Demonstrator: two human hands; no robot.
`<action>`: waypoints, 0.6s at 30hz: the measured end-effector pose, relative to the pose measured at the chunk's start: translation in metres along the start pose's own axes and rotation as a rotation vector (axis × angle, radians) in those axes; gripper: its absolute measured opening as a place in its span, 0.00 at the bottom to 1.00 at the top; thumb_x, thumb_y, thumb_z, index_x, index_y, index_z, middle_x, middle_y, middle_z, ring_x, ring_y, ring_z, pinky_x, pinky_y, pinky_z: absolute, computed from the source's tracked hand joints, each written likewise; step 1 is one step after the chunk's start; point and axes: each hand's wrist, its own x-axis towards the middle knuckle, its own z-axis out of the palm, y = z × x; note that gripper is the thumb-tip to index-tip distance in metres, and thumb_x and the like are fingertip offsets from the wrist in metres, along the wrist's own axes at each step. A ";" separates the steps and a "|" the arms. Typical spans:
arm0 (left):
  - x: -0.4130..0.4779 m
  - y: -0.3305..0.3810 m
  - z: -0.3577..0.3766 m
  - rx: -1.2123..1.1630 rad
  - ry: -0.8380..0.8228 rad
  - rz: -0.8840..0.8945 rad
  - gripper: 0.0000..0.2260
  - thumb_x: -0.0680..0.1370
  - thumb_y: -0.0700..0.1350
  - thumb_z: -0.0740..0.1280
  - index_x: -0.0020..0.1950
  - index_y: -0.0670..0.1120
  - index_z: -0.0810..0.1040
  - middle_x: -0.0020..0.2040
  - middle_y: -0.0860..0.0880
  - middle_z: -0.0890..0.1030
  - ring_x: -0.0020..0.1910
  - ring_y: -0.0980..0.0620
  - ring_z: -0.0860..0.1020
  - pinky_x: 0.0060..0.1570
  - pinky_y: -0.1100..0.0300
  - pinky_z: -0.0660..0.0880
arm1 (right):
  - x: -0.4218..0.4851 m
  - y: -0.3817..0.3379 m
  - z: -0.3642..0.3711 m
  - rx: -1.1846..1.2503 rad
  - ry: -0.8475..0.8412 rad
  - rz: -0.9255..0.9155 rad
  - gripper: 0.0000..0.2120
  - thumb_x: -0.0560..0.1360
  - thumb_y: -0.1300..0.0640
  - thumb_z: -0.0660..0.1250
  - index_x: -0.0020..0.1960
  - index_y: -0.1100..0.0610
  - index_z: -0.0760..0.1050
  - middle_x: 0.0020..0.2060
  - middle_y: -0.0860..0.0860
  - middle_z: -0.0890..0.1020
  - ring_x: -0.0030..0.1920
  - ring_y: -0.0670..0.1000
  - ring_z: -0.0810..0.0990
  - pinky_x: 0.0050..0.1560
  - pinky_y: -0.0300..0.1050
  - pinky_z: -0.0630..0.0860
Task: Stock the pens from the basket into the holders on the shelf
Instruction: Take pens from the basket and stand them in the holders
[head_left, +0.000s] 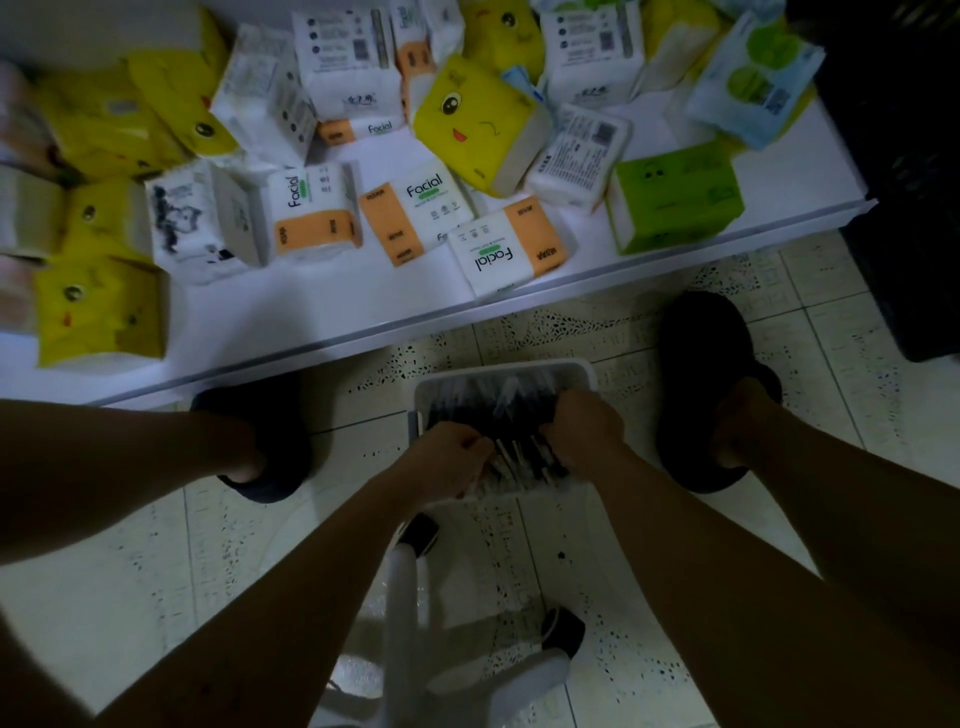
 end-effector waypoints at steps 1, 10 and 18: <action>-0.001 0.001 0.001 -0.018 0.000 0.021 0.11 0.83 0.45 0.58 0.50 0.42 0.78 0.40 0.45 0.78 0.36 0.51 0.76 0.38 0.60 0.75 | 0.001 0.000 -0.001 0.003 -0.005 0.015 0.13 0.79 0.53 0.65 0.56 0.61 0.77 0.55 0.57 0.81 0.56 0.56 0.79 0.51 0.46 0.75; 0.003 0.003 -0.003 -0.160 0.116 -0.020 0.11 0.79 0.35 0.54 0.47 0.47 0.73 0.40 0.47 0.76 0.39 0.51 0.75 0.38 0.60 0.74 | 0.009 -0.001 0.003 0.052 -0.123 0.055 0.22 0.76 0.51 0.67 0.66 0.59 0.73 0.68 0.59 0.72 0.69 0.59 0.70 0.65 0.53 0.72; -0.013 0.013 -0.011 -0.148 0.282 0.155 0.11 0.84 0.48 0.54 0.53 0.46 0.73 0.43 0.48 0.77 0.39 0.54 0.76 0.34 0.63 0.73 | -0.016 0.020 -0.020 0.218 -0.137 -0.018 0.12 0.75 0.51 0.70 0.44 0.61 0.79 0.40 0.54 0.79 0.47 0.55 0.79 0.39 0.39 0.70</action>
